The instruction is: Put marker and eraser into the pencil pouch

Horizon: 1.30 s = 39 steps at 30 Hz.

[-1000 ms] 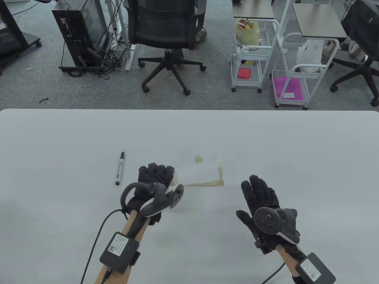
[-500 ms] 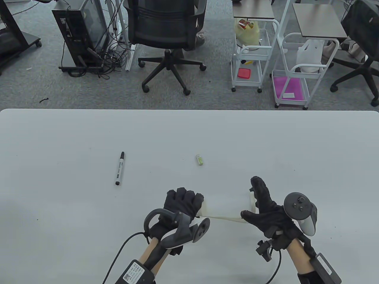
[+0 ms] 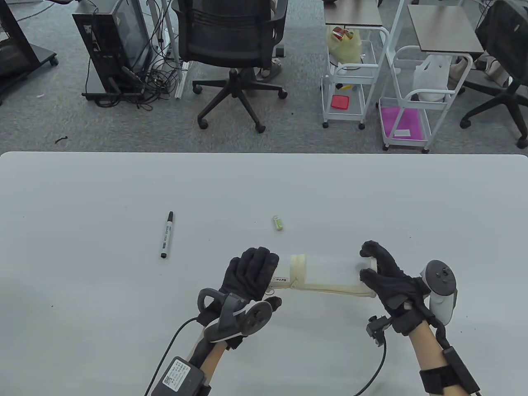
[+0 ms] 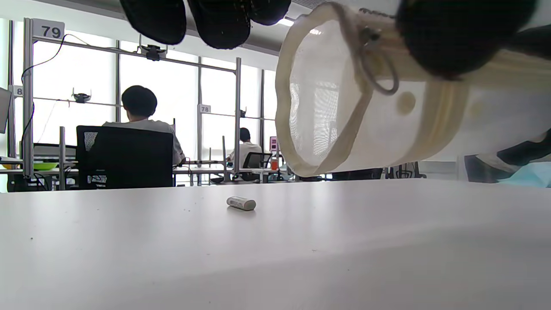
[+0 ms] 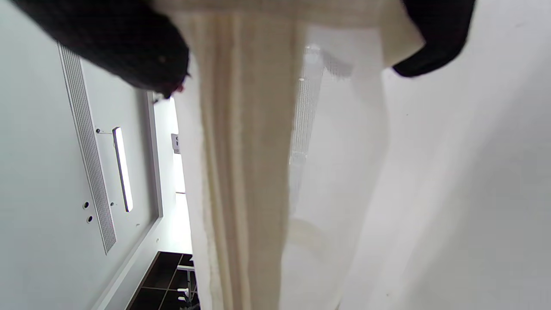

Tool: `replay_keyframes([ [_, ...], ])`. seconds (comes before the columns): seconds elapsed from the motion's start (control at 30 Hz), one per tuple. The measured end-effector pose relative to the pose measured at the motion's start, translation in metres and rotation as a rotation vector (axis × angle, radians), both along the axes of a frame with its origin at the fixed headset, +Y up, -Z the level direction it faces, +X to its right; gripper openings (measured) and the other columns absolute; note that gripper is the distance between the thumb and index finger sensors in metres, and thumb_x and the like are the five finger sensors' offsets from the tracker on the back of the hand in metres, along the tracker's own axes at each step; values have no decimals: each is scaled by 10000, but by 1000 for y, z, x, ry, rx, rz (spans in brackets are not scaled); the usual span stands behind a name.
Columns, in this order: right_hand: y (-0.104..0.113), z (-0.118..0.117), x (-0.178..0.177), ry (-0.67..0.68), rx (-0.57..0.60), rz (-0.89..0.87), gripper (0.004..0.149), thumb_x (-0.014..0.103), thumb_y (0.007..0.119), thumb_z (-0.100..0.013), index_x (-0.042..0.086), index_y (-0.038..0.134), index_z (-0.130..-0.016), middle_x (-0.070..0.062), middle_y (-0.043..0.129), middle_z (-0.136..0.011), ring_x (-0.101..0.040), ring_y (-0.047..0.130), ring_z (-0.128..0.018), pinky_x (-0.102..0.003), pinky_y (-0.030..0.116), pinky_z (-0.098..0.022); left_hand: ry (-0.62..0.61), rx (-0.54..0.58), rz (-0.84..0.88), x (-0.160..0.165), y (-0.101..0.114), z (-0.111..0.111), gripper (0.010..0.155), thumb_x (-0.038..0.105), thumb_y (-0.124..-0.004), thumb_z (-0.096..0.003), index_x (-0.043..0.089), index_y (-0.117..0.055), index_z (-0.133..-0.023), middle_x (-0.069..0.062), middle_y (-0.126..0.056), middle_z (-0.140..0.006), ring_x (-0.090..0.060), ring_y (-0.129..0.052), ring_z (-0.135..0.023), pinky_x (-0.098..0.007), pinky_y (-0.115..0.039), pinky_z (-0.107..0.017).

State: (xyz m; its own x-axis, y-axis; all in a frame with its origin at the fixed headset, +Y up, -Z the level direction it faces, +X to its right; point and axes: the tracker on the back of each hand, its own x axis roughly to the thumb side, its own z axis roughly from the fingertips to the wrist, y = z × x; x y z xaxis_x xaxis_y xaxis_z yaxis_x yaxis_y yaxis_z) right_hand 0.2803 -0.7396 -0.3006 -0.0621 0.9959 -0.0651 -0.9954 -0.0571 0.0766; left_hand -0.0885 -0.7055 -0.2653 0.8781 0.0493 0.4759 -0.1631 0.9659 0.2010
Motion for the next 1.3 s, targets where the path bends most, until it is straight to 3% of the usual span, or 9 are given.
replay_keyframes([
  [0.33,-10,-5,5,132,-118,-108,753,489,798,-413,250,538,-1078,-262,554,-1060,-511,817,-792,-572,793,-444,-117,-121,252,2,-1,2,1116,665,-750,-373,170,-80,-1116,-135,-351,-1252,-373,-714,-1090,-559,-686,-765],
  [0.5,-5,-3,8,108,-121,-66,816,568,780,-399,212,522,-1086,-285,558,-1048,-564,816,-779,-602,778,-446,-119,-148,363,1,1,2,958,613,-783,-403,234,-302,-1140,-119,-555,-1166,-292,-855,-970,-515,-759,-710],
  [0.6,22,3,9,-29,58,203,848,557,803,-384,218,480,-1091,-238,387,-1109,-598,529,-974,-726,570,-576,-90,-140,368,1,-1,-1,920,619,-777,-407,244,-350,-1130,-103,-597,-1143,-277,-891,-923,-489,-793,-671],
  [0.7,52,17,-5,-132,300,500,807,519,812,-384,249,500,-1078,-159,352,-1123,-516,425,-1036,-702,456,-653,-51,-132,342,5,-4,-3,904,634,-763,-411,234,-378,-1124,-105,-622,-1125,-268,-916,-882,-468,-817,-640],
  [0.77,72,33,-30,-145,473,682,784,513,819,-380,254,533,-1063,-137,400,-1095,-463,445,-1037,-671,410,-686,-34,-146,333,9,-5,-4,899,644,-757,-411,227,-396,-1121,-107,-639,-1113,-264,-927,-858,-470,-820,-632],
  [0.87,90,55,-70,-94,648,878,704,510,841,-355,261,639,-982,-95,564,-997,-370,643,-939,-653,422,-699,-8,-139,318,15,-5,-3,893,664,-743,-409,217,-424,-1113,-107,-660,-1092,-249,-944,-812,-465,-828,-615],
  [0.97,93,76,-113,-2,824,988,628,501,861,-341,272,728,-911,-72,724,-884,-330,805,-800,-661,484,-680,13,-117,307,20,-4,0,892,681,-731,-408,210,-444,-1108,-107,-688,-1067,-238,-958,-776,-460,-836,-599],
  [1.1,83,90,-155,26,913,1202,677,540,868,-308,282,711,-914,-56,750,-856,-307,840,-761,-667,491,-684,23,-104,302,28,-1,5,884,706,-713,-405,205,-480,-1095,-102,-730,-1028,-212,-983,-711,-436,-859,-559],
  [1.3,81,95,-164,-76,1027,1221,455,392,783,-408,244,776,-838,-54,834,-755,-292,919,-651,-642,552,-669,-8,-108,313,34,-1,9,945,716,-696,-402,216,-378,-1137,-79,-743,-1015,-209,-1003,-665,-421,-877,-529],
])
